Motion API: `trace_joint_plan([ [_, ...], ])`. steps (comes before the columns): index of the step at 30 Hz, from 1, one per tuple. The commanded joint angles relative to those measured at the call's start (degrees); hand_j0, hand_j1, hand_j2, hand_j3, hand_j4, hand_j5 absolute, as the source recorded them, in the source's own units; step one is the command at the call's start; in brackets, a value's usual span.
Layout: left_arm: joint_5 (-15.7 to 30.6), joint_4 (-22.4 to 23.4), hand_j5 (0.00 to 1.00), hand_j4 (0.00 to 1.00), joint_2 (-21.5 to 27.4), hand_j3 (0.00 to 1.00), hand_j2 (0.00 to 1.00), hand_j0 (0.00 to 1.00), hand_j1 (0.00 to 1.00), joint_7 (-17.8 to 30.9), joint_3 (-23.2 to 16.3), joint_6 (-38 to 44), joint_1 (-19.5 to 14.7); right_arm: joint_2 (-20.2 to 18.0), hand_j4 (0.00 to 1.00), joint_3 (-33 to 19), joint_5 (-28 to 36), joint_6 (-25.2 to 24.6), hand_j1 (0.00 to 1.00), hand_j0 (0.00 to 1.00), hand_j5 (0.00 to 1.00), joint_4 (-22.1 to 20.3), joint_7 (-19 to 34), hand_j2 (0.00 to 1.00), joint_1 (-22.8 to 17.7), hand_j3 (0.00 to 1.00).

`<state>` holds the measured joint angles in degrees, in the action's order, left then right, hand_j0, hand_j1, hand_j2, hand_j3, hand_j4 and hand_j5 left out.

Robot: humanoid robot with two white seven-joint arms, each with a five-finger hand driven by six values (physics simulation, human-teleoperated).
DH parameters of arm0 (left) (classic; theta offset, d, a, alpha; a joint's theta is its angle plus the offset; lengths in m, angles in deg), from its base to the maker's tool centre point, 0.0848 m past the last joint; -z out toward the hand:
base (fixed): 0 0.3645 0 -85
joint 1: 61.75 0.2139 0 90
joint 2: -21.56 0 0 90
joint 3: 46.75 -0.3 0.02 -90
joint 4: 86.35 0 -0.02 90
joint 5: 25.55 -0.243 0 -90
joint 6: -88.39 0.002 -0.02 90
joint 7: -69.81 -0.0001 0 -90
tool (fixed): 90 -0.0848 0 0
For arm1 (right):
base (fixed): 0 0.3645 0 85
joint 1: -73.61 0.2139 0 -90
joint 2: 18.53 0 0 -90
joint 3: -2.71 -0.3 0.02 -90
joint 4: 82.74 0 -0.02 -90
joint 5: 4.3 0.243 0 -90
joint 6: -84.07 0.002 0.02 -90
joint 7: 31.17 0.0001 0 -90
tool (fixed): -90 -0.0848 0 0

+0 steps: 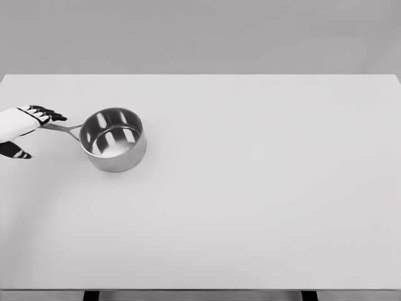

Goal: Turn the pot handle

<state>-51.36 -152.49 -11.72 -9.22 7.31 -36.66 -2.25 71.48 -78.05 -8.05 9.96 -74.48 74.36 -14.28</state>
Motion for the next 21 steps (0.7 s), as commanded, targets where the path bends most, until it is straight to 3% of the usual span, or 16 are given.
trace_joint_plan([
  [1,0.4,-0.2,1.00,1.00,0.8,1.00,1.00,1.00,1.00,-0.2,0.1,0.1,0.2,0.0,1.00,0.0,0.0,0.0,1.00,1.00,1.00,0.0,0.0,1.00,0.0,1.00],
  [21,0.8,-4.4,1.00,1.00,3.7,1.00,1.00,1.00,1.00,-0.2,0.3,0.1,2.0,0.0,1.00,0.0,0.0,0.0,1.00,1.00,1.00,0.0,-0.1,1.00,0.0,1.00],
])
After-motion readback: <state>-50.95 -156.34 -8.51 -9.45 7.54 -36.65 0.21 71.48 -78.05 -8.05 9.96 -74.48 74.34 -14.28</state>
